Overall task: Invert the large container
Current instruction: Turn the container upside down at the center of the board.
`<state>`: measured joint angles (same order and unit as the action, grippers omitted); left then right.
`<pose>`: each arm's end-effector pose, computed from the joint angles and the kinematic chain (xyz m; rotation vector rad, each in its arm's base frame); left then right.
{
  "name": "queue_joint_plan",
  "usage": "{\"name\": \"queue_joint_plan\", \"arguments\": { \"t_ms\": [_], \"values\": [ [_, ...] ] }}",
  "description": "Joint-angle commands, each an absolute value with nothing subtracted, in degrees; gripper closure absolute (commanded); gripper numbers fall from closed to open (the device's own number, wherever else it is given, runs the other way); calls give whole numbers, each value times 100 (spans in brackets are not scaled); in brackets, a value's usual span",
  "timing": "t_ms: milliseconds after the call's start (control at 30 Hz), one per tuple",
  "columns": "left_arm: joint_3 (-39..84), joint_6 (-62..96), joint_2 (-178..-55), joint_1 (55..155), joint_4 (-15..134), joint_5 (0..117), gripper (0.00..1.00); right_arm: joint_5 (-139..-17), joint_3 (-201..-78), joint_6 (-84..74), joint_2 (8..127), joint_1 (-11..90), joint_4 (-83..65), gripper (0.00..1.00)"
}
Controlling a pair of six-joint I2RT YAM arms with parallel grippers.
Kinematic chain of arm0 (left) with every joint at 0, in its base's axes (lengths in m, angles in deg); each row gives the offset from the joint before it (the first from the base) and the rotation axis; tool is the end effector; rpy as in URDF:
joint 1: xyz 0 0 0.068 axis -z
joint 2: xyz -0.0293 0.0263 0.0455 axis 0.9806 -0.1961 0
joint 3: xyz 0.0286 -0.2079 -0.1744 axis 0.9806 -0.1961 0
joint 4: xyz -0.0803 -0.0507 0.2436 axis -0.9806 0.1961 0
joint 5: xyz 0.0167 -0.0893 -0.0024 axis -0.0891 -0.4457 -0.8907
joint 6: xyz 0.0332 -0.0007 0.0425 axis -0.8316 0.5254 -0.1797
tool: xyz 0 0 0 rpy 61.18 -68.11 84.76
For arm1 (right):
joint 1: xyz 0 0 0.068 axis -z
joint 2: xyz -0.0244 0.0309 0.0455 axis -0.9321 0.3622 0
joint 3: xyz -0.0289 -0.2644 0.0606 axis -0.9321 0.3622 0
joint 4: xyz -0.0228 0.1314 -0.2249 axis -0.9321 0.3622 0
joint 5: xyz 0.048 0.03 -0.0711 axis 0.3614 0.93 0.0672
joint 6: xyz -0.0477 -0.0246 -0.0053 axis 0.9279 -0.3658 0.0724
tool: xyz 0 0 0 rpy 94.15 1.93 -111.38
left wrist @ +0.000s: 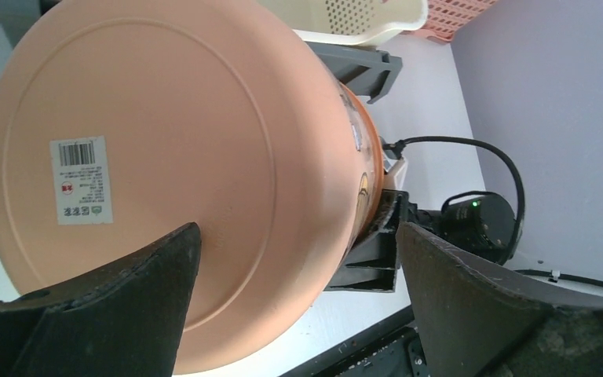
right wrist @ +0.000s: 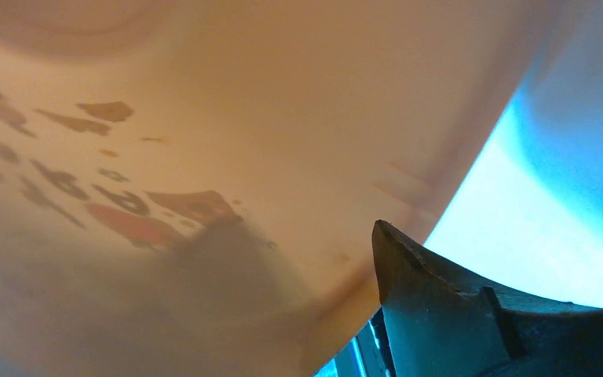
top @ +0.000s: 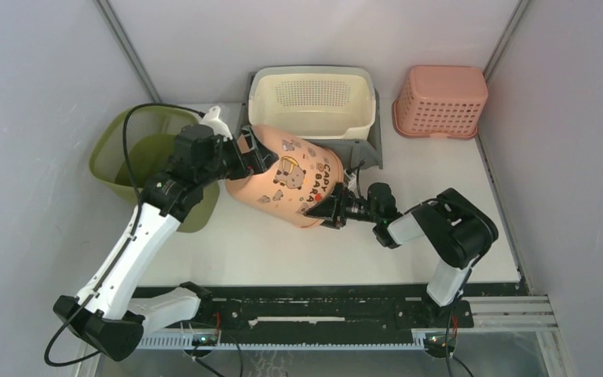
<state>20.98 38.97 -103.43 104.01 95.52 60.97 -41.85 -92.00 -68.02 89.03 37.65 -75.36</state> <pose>0.2050 -0.1009 0.3974 -0.0778 2.0849 -0.7409 0.2445 0.1766 0.1392 0.0005 2.1056 1.8471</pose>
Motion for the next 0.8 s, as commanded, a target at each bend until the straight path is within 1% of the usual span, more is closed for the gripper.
{"name": "queue_joint_plan", "arguments": {
  "t_ms": [0,233,400,767],
  "values": [
    [2524,3979,-10515,10756,9474,5970,2,-4769,-9029,-5996,8672,3882,-4727,25],
    [2756,3977,-10835,11286,9468,6100,2,-5148,-9020,-5137,7969,3924,-3183,24],
    [2801,3969,-11047,11588,9470,6188,2,-5332,-8807,-4875,7348,3892,-2589,24],
    [2931,3923,-11416,11848,9403,6284,2,-5927,-8733,-4555,5349,3540,-924,23]
  ]
}}
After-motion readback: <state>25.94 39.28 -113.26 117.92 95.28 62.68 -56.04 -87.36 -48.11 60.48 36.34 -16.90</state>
